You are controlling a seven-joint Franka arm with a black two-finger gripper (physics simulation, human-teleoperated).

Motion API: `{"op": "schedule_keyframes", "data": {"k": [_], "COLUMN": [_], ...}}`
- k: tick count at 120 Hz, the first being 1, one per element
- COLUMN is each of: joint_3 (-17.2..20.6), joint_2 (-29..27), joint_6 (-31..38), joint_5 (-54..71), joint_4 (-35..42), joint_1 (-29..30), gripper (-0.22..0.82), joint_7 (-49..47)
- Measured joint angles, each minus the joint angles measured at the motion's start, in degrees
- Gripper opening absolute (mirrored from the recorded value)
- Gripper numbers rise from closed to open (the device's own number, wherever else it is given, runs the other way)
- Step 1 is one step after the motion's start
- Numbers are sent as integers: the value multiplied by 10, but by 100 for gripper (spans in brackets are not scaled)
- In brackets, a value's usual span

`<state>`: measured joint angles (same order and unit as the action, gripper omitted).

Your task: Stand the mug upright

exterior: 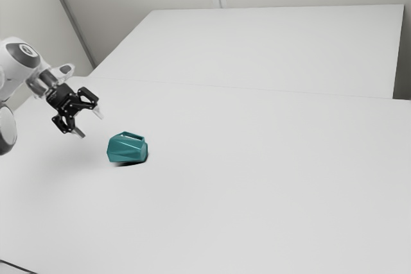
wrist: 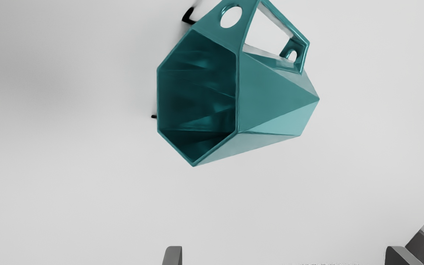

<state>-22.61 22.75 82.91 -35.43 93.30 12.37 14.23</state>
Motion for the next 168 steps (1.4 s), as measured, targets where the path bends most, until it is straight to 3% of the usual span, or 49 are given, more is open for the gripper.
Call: {"op": "schedule_keyframes", "data": {"k": [92, 168], "joint_3": [3, 51], "joint_2": [79, 95], "joint_6": [46, 66], "joint_5": [-103, -139], "joint_4": [-2, 0], "joint_1": [16, 16], "gripper": [60, 61], "joint_7": [201, 277]}}
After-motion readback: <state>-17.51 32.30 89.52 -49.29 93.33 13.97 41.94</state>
